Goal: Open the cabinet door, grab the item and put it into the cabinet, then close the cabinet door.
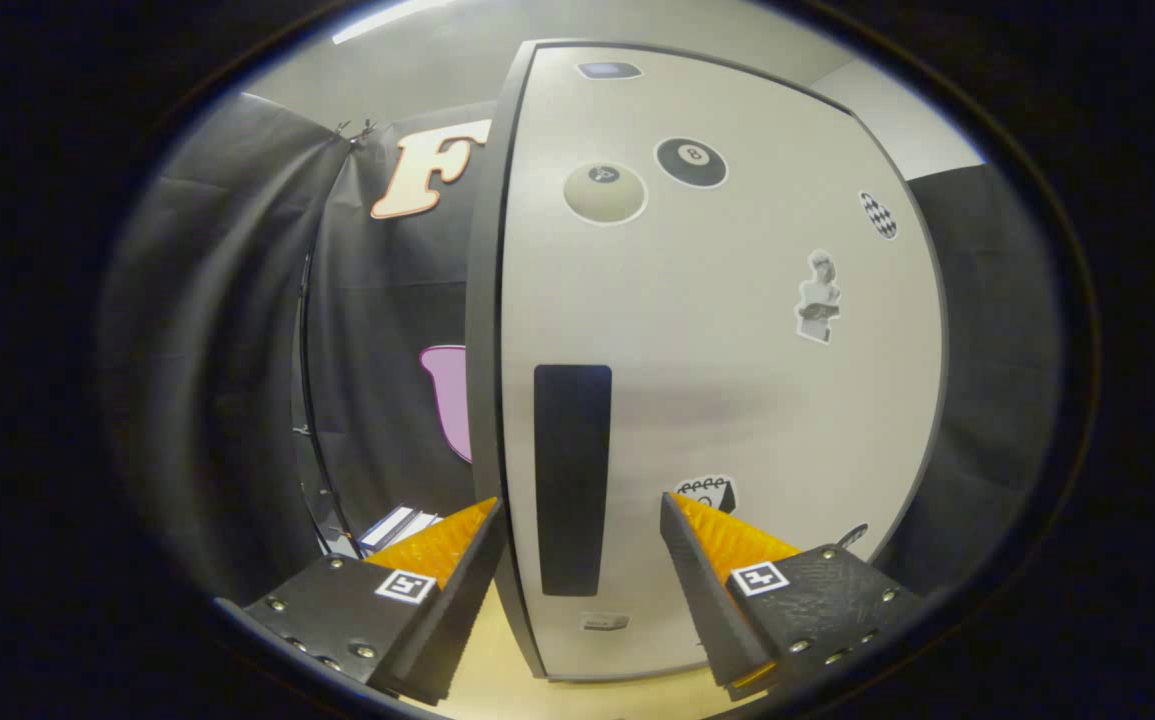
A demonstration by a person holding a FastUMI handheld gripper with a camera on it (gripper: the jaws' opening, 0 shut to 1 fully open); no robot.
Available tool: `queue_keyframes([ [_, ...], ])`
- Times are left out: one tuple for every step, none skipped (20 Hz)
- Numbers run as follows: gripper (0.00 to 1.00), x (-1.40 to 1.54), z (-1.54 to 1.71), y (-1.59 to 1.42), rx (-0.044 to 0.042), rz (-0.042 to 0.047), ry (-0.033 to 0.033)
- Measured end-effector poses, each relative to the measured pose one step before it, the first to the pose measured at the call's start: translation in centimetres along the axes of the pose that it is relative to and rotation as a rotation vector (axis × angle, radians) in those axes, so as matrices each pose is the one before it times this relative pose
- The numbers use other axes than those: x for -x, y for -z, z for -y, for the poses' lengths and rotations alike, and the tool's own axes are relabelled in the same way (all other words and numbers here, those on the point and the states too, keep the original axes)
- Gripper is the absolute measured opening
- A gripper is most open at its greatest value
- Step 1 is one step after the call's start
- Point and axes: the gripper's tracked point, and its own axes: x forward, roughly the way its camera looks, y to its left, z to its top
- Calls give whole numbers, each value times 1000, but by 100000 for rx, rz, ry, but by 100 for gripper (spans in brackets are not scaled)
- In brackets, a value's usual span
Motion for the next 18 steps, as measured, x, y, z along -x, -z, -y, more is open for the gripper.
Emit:
queue_keyframes([
  [92, -201, 145, -5, 59, -72, 738],
  [80, -73, 0, -136, -164, 740, 48],
  [69, -98, -109, 0, -681, -272, -501],
  [69, -15, -1, -90, -464, 372, 41],
  [68, -108, 89, 33, 125, -356, 283],
  [68, -91, 131, 149, 131, -634, 482],
  [68, 122, -76, 210, -314, -8, -446],
  [62, -36, -2, -343, -679, 617, 93],
  [56, 83, 38, -153, 332, 125, 363],
  [50, -171, -44, 190, 212, -643, -159],
  [45, -371, -544, 32, -1038, -767, -2354],
  [41, 530, -213, 54, -1124, -268, 388],
  [37, -7, -33, -56, 468, 286, 239],
  [34, -88, 77, 98, 897, -44, 190],
  [34, 110, -159, -39, -15, -543, -632],
  [30, -82, 2, 20, -594, 468, 443],
  [30, -51, 18, 141, -275, -618, 258],
  [30, 43, 33, -30, -65, 16, -188],
])
